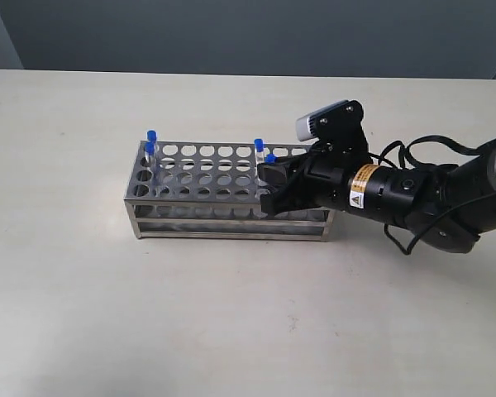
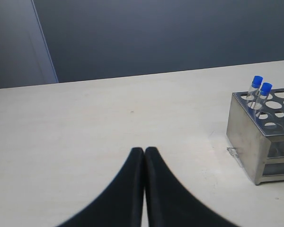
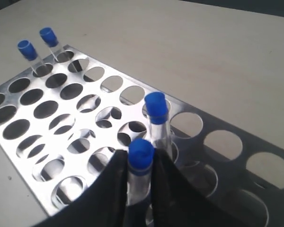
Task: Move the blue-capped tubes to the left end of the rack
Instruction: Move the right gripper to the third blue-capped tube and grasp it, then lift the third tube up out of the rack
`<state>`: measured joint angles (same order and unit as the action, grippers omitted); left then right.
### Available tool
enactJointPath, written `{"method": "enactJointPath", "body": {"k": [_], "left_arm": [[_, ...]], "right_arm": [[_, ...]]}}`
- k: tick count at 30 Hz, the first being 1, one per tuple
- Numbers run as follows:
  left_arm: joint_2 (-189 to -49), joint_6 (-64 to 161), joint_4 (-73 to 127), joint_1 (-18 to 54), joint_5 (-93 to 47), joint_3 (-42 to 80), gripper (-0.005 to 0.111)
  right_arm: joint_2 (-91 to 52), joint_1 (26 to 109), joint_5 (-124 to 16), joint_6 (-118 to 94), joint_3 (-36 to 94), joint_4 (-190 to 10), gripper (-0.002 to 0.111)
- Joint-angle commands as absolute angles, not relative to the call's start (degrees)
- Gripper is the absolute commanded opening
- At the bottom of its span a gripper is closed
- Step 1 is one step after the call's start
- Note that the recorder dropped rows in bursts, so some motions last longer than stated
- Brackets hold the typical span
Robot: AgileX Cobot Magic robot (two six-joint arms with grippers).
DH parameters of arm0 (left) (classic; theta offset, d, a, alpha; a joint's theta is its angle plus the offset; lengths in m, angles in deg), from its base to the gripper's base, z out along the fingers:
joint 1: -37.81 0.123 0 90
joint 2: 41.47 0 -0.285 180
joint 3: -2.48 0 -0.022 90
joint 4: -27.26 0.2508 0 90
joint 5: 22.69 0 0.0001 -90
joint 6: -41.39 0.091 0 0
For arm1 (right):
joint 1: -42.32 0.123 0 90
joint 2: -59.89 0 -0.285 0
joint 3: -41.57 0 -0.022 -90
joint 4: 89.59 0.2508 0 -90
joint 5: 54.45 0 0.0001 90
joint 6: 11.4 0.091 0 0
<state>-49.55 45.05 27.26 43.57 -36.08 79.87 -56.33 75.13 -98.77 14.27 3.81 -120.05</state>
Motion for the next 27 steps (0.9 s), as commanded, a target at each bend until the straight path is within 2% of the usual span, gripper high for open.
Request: {"method": "enactJointPath", "body": {"k": [1,16,21,27], "left_arm": [[-49.25,45.02,27.26,43.33,-35.99,79.70,0.001],[-49.25,45.02,27.26,43.33,-35.99,79.70,0.001],[-49.25,45.02,27.26,43.33,-35.99,79.70,0.001],[-49.25,45.02,27.26,43.33,-35.99,79.70,0.001]], "right_arm": [[-56.41,74.91,-99.78,14.16,3.49,-120.20,0.000],[-37.81,74.91,-98.29,14.48,6.87,-127.09,-0.001],[-37.76,77.08,-96.50,16.53,11.36,-129.31,-0.001],[-41.87,83.64,-92.63,16.66,16.09,-129.99,-0.001]]}}
